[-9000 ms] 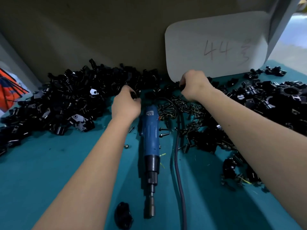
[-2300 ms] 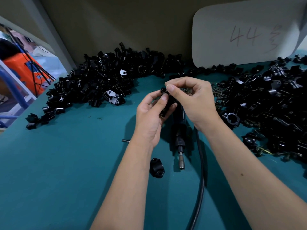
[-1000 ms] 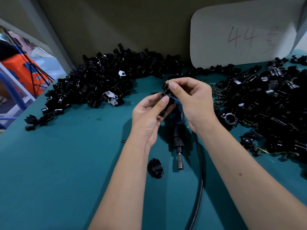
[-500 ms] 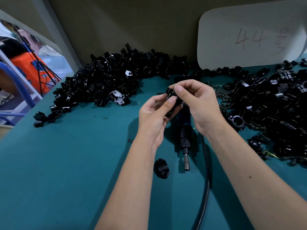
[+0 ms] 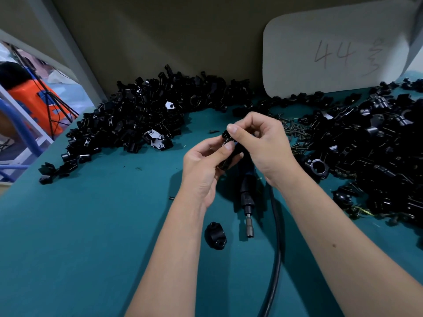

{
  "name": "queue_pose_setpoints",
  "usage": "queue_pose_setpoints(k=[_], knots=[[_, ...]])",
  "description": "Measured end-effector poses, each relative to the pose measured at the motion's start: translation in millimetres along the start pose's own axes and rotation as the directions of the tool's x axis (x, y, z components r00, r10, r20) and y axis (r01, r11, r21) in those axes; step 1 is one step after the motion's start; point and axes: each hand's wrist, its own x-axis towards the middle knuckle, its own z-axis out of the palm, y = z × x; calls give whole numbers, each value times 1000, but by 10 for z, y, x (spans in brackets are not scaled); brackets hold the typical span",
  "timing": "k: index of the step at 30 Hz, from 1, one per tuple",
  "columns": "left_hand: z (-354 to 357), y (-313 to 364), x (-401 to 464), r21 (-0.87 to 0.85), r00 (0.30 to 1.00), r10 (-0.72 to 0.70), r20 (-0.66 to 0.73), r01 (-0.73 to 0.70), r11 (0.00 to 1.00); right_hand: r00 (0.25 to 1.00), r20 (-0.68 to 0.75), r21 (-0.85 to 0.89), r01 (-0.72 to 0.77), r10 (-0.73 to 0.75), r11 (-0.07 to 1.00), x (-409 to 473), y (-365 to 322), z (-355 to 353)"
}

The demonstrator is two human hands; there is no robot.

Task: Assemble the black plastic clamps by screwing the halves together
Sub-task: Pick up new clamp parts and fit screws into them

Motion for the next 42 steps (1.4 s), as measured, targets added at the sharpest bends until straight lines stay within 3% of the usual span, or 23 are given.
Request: queue_pose_setpoints(k=[7, 11, 16, 18, 21, 23, 29, 35, 42], knots=[[-46, 20, 4, 25, 999, -32, 25, 31, 999, 991, 52, -72, 127, -123, 989, 22, -40, -33], [-61, 24, 8, 37, 999, -10, 34, 9, 999, 990, 100, -34, 104, -100, 994, 9, -65, -65], [-25, 1, 10, 89, 997, 72, 11, -73, 993, 994, -108, -44, 24, -29, 999, -35, -64, 83], [2, -10, -6, 120, 996, 88, 13, -89, 989, 984, -156, -189, 58, -88, 980, -53, -61, 132], [19, -11, -19, 158, 994, 106, 6, -105, 982, 967, -111, -489, 146, -227, 860, -43, -72, 99], [18, 6, -13, 98, 996, 80, -28, -77, 992, 971, -57, -527, 167, -231, 833, -25, -99, 82], [-35, 95, -4, -103, 996, -56, -62, 50, 993, 994, 12, -253, 108, -108, 961, 47, -57, -57], [-17, 63, -23, -91, 996, -94, -3, 93, 991, 999, 15, -43, 34, -34, 998, 41, 31, -91], [-13, 37, -14, -62, 998, -62, 7, 62, 996, 997, 70, -29, -29, 31, 999, 31, -23, -115]])
